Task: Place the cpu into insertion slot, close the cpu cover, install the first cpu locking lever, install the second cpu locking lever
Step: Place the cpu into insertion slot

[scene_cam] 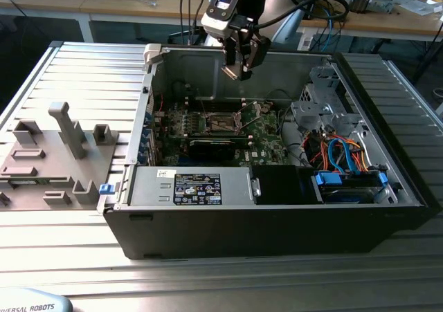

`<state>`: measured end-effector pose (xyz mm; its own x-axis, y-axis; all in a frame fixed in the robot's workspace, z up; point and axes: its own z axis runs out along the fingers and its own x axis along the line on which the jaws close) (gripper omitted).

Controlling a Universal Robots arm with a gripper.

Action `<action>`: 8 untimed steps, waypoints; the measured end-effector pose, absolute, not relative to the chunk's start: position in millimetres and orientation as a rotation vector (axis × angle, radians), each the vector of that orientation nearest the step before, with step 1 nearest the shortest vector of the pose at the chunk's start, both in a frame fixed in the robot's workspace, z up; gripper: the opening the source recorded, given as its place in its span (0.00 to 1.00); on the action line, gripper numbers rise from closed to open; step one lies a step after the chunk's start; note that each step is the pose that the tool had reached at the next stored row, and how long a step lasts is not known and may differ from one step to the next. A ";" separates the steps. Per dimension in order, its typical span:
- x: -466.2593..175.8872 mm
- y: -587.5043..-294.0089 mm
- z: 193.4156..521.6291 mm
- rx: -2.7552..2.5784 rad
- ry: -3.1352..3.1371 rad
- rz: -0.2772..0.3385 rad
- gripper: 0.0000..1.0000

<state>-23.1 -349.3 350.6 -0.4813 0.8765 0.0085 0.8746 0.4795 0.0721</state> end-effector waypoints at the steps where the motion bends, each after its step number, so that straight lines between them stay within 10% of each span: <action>1: -23.1 -349.3 350.6 1.586 2.676 0.103 0.54; 8: -23.1 -349.3 350.6 1.591 2.673 0.103 0.54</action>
<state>-23.1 -349.3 350.6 -0.4771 0.8788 0.0085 0.8769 0.4753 0.0720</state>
